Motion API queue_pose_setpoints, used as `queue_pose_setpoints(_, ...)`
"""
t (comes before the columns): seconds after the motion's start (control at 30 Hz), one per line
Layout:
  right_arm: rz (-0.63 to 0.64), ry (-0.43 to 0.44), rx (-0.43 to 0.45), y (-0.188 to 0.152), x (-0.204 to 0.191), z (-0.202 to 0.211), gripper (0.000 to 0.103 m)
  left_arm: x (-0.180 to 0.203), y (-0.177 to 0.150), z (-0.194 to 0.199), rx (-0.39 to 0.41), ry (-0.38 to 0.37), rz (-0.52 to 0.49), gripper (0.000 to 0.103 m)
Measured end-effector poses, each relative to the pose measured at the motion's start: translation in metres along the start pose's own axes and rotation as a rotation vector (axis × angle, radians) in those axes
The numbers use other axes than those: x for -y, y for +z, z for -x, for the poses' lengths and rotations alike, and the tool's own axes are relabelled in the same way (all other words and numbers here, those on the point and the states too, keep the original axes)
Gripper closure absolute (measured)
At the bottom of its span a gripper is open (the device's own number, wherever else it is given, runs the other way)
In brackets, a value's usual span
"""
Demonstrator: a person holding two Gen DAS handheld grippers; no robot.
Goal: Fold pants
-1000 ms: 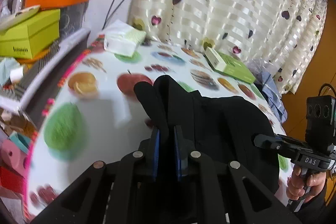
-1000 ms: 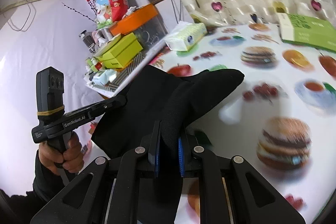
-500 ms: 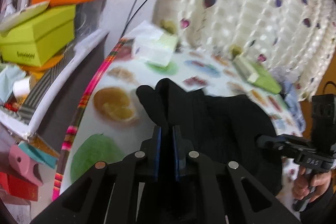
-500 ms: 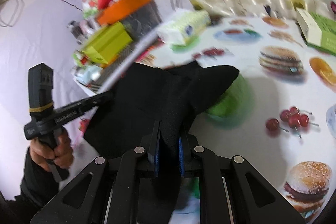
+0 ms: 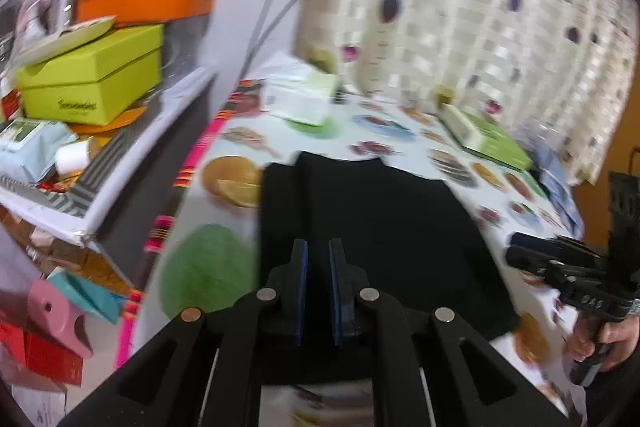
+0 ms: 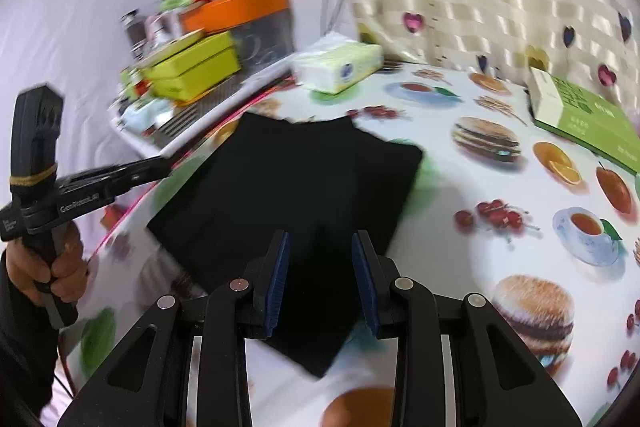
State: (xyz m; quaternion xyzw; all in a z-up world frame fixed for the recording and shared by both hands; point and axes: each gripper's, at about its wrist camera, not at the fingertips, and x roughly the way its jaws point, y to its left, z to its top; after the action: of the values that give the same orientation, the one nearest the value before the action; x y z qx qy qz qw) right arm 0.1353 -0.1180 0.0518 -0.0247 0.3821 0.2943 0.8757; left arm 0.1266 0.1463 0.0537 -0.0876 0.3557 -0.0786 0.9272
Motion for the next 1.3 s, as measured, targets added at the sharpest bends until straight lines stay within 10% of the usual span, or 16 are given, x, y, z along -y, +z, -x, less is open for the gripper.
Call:
queue_pose_setpoints(0.2, 0.046, -0.020, -0.096, -0.024, -0.011, -0.025, 0.069, 0.022, -0.026, -0.019, -0.086, 0.008, -0.070, 0.092)
queue_pose_setpoints(0.5, 0.024, -0.044, -0.047, -0.029, -0.015, 0.003, 0.069, 0.026, -0.034, -0.003, -0.058, 0.063, -0.071, 0.091)
queue_pose_setpoints(0.6, 0.025, -0.054, -0.024, -0.038, -0.021, 0.022, 0.051, 0.033, -0.043, 0.013, -0.037, 0.092, -0.050, 0.091)
queue_pose_setpoints(1.3, 0.086, -0.100, -0.008, -0.089, -0.058, 0.063, 0.051, 0.090, -0.098, 0.070, 0.024, 0.198, -0.014, 0.090)
